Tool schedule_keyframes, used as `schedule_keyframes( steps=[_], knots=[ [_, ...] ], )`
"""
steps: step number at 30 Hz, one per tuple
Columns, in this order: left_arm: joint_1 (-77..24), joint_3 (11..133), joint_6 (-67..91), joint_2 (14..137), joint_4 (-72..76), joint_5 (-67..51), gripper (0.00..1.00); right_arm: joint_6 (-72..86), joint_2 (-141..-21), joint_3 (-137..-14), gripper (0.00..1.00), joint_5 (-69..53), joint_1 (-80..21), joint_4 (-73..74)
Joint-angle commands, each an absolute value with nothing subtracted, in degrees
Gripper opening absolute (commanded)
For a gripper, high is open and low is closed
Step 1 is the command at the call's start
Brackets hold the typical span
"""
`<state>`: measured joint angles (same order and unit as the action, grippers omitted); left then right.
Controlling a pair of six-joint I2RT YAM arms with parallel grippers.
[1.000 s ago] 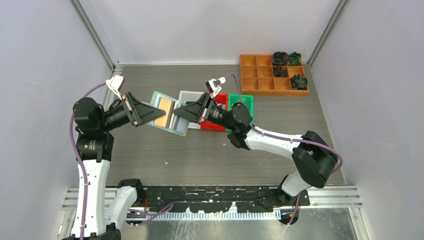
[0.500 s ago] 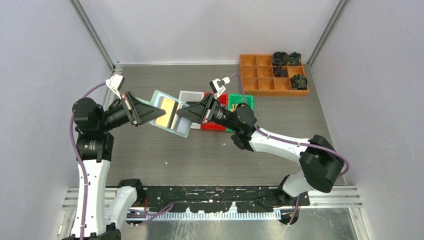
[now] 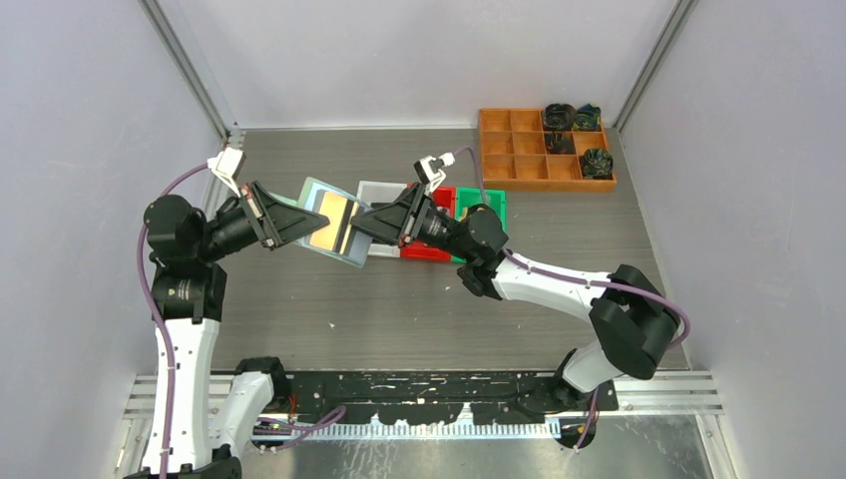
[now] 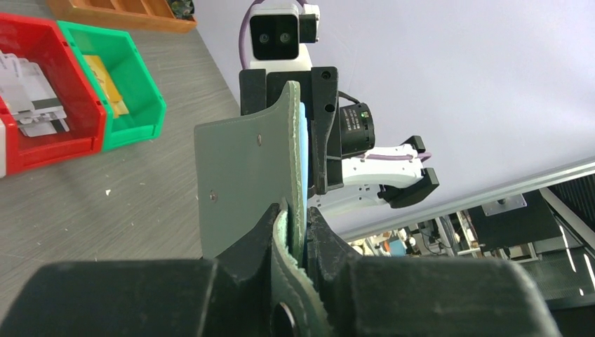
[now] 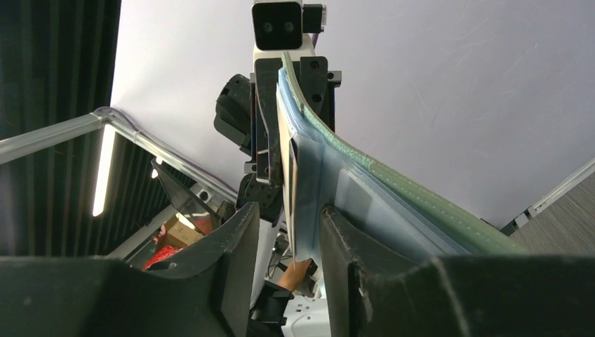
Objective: Take the credit cards out of the card holder
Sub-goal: Remove the credit card from the card holder.
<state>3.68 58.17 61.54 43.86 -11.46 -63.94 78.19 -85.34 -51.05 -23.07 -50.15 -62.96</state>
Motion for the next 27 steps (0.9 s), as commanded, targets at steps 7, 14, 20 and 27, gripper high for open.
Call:
schedule_keyframes(
  steps=[7,14,20,27],
  knots=[
    [3.26,59.74,59.3,42.55,-10.22,-65.08,0.0,78.1,-88.17,-56.68,0.29,-23.73,-51.23,-61.79],
    [3.3,60.78,57.72,42.72,-12.09,-64.65,0.03,76.95,-85.61,-53.46,0.01,-23.67,-49.88,-60.43],
    [3.31,61.58,57.63,42.97,-12.57,-64.49,0.04,78.02,-81.31,-47.07,0.01,-23.47,-45.87,-62.25],
    [3.32,61.96,57.63,43.19,-12.43,-64.27,0.04,78.93,-77.9,-42.73,0.01,-25.07,-42.79,-62.05]
  ],
)
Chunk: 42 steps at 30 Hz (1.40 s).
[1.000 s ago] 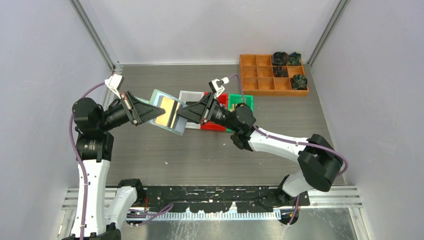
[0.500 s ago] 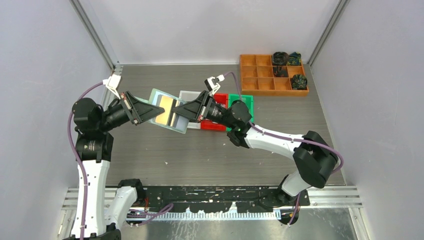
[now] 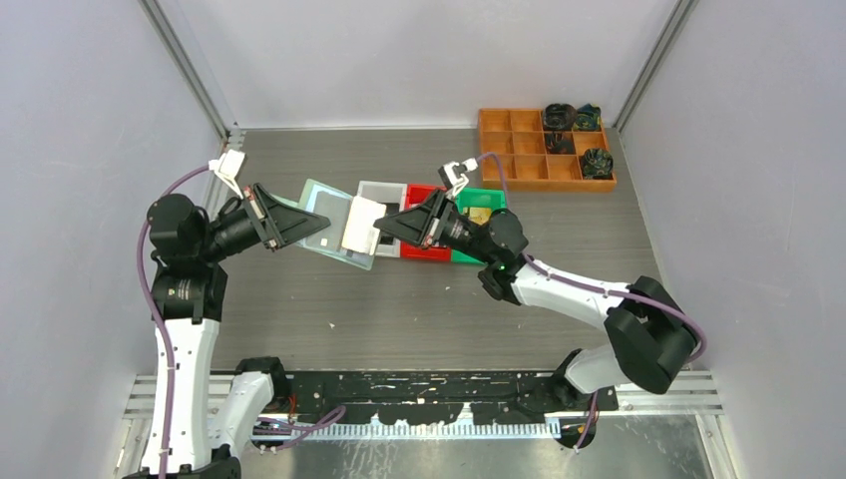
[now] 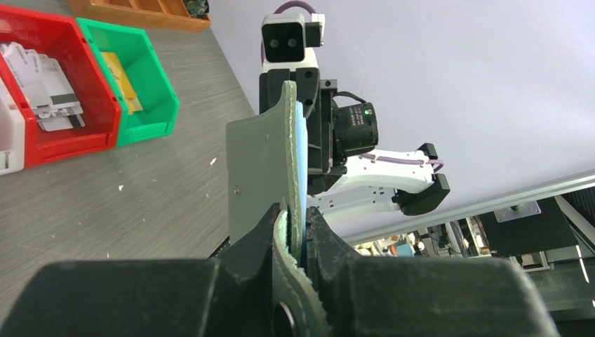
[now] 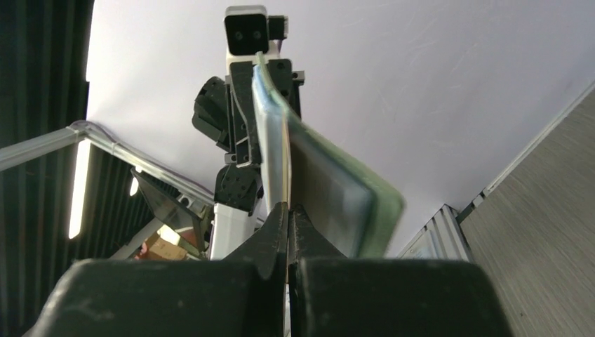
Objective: Take the credit cards out of the card holder
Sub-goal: Remove the credit card from the card holder, then place the credit card in the storage box.
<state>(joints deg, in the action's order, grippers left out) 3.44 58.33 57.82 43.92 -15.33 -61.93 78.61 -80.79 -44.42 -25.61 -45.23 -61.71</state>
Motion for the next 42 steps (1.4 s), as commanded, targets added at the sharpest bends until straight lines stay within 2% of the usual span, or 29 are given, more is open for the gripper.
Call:
schedule_keyframes(
  steps=[1,5,10,12,15,20,34,42],
  knots=[
    [3.28,62.1,57.5,43.32,-12.43,-64.32,0.04,79.66,-77.04,-42.25,0.01,-26.08,-41.61,-61.41],
    [3.34,62.91,54.67,43.73,-14.46,-64.75,0.02,80.58,-70.06,-39.88,0.01,-31.99,-31.41,-51.28],
    [3.3,63.75,49.48,43.72,-16.55,-65.07,0.02,63.19,-60.01,-45.86,0.01,-31.78,-16.75,-9.24],
    [3.28,64.21,46.56,43.75,-17.89,-65.38,0.02,54.22,-59.66,-50.63,0.01,-27.57,-14.51,6.31],
    [3.25,65.68,41.59,44.19,-22.09,-65.59,0.02,44.31,-63.5,-57.11,0.01,-20.99,-13.73,20.01],
    [3.26,66.74,37.89,44.15,-24.83,-66.24,0.01,38.07,-71.8,-62.36,0.01,-16.95,-13.62,25.25],
    [3.3,67.25,35.68,43.27,-26.85,-66.42,0.0,32.73,-89.78,-67.79,0.01,-14.1,-13.71,24.24],
    [3.29,67.41,36.29,42.55,-26.88,-66.27,0.01,29.13,-98.99,-75.17,0.01,-11.94,-14.83,26.01]
  ],
)
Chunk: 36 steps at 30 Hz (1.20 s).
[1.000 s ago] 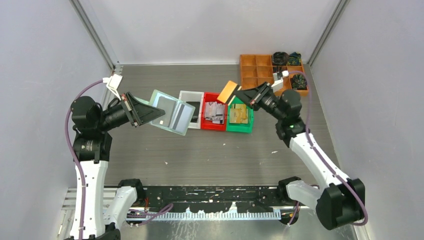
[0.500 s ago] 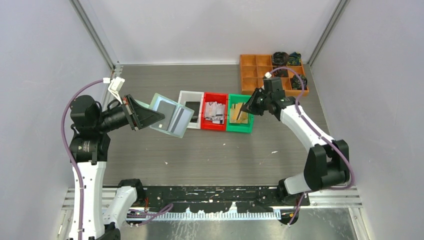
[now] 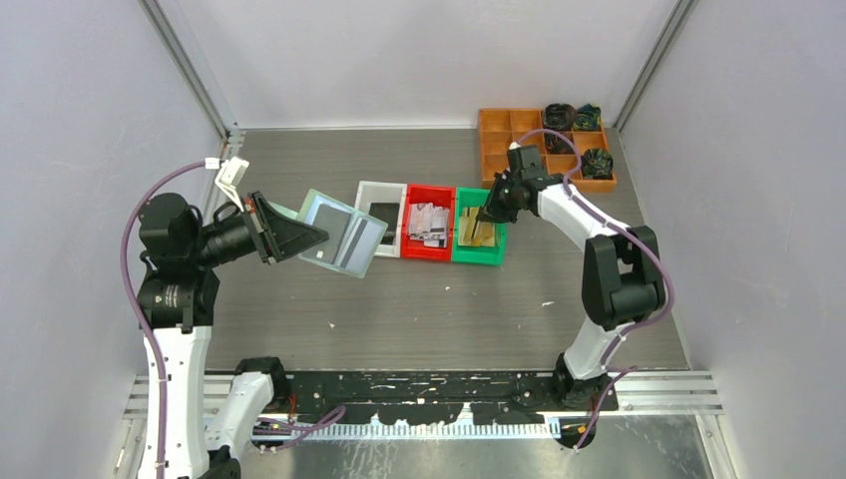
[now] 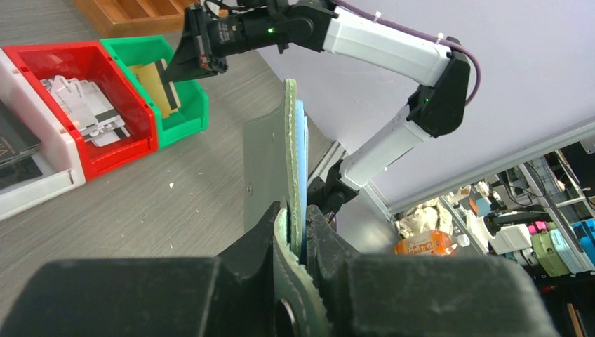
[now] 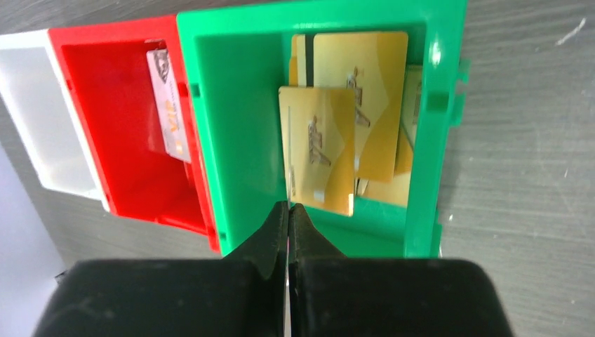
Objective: Take the credit cards out of the card holder
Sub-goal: Place the credit card in the storage box, then remove the credit card from the card holder.
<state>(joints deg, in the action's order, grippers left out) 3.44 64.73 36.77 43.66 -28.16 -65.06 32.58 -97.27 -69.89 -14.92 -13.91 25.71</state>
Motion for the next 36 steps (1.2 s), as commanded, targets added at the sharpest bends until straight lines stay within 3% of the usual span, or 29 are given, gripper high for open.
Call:
schedule_keyframes(
  steps=[1,5,9,12,15,17,21,23,25,30,33,36],
  knots=[
    [3.28,67.41,36.38,42.46,-26.85,-66.32,0.01,28.69,-99.75,-76.34,0.05,-11.21,-15.14,27.05],
    [3.3,67.33,36.56,42.28,-26.72,-66.37,0.01,27.21,-97.47,-79.39,0.38,-6.46,-17.11,31.01],
    [3.25,67.15,36.57,42.23,-26.72,-66.69,0.0,26.31,-90.38,-79.69,0.54,-2.73,-19.09,31.7],
    [3.26,67.23,36.61,42.12,-26.51,-66.62,0.01,26.47,-85.51,-80.7,0.61,-3.3,-19.65,32.17],
    [3.26,67.19,36.9,42.1,-26.19,-66.77,0.01,28.84,-80.22,-80.83,0.66,-13.39,-20.57,28.71],
    [3.26,67.14,37.12,42.11,-26.04,-67.09,0.0,32.28,-76.57,-78.45,0.76,-23.95,-22.57,20.93],
    [3.32,67.18,37.75,41.93,-25.55,-68.24,0.0,47.26,-71.43,-69.62,0.89,-44.45,-27.46,-12.26],
    [3.3,67.23,38.2,41.8,-25.04,-69.13,0.0,59.05,-71.62,-66.17,0.91,-49.16,-29.5,-28.97],
    [3.26,67.24,38.48,41.71,-25.04,-70.22,0.0,60.63,-72.54,-65.83,0.92,-50.12,-32.11,-32.95],
    [3.31,67.24,38.76,41.73,-24.97,-71.88,0.0,52.48,-73.65,-66.07,0.93,-50.92,-39.0,-28.67],
    [3.3,67.5,38.83,41.67,-24.98,-72.12,0.01,47.42,-73.98,-65.36,0.89,-51.97,-41.62,-27.92],
    [3.33,67.65,38.92,41.81,-25.01,-72.2,0.01,38.36,-74.53,-67.05,0.84,-49.14,-43.26,-17.85]
  ],
)
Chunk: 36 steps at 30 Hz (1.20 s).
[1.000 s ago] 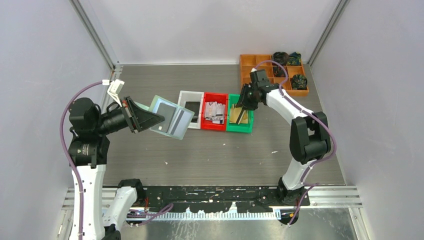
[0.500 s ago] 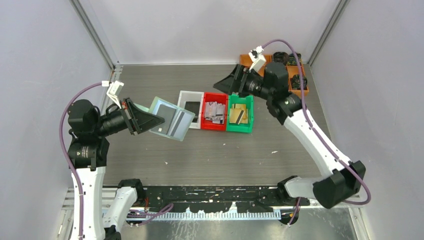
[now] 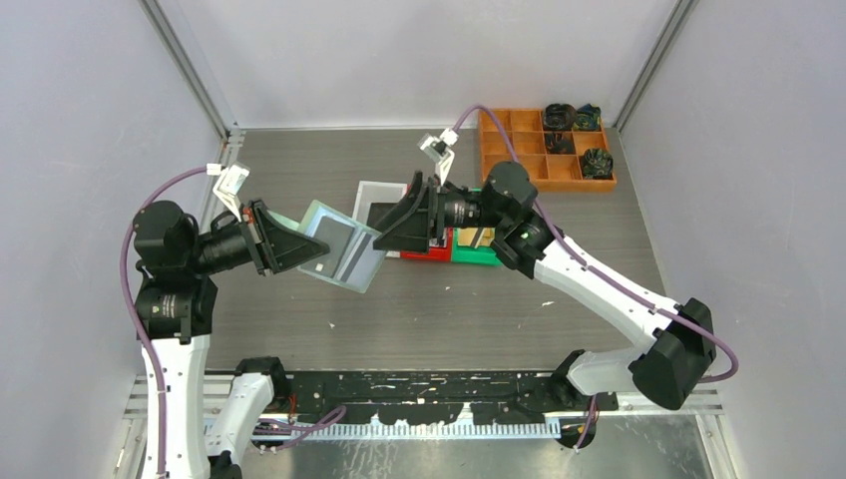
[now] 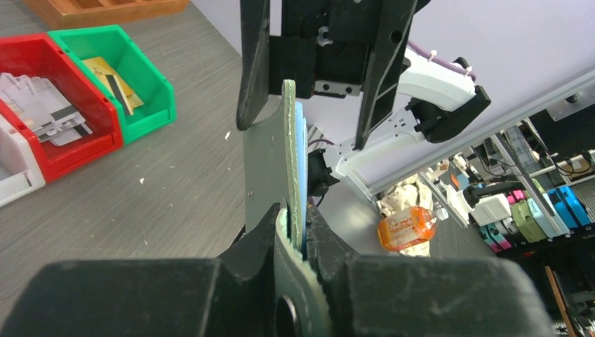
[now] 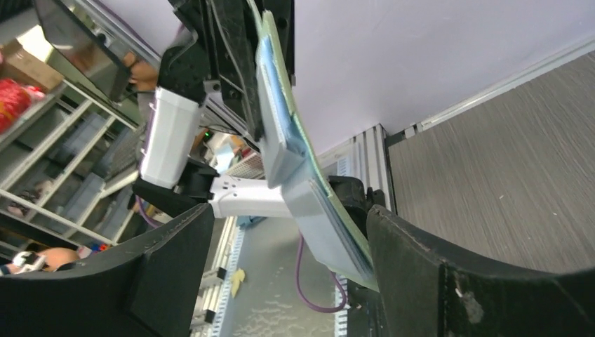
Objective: Take the credit cards out of the card holder
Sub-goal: Remove the credit card from the card holder.
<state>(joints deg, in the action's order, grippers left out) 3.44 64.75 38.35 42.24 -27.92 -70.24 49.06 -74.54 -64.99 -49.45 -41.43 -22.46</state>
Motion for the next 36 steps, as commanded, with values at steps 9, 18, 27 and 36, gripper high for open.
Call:
schedule_keyframes(
  steps=[9,18,27,36],
  knots=[
    [3.29,67.34,39.57,41.93,-24.96,-74.38,0.01,34.95,-76.17,-68.93,0.73,-50.09,-45.06,-15.74],
    [3.31,69.46,26.61,41.53,-35.22,-65.69,0.01,40.14,-81.56,-71.15,0.15,-48.3,-49.35,-18.0],
    [3.32,69.21,11.52,40.64,-45.31,-57.38,0.31,40.42,-82.81,-73.89,0.01,-40.16,-49.28,-7.31],
    [3.26,68.65,10.65,39.72,-46.04,-63.63,0.37,41.16,-81.58,-73.3,0.01,-38.91,-48.38,-5.64]
  ],
)
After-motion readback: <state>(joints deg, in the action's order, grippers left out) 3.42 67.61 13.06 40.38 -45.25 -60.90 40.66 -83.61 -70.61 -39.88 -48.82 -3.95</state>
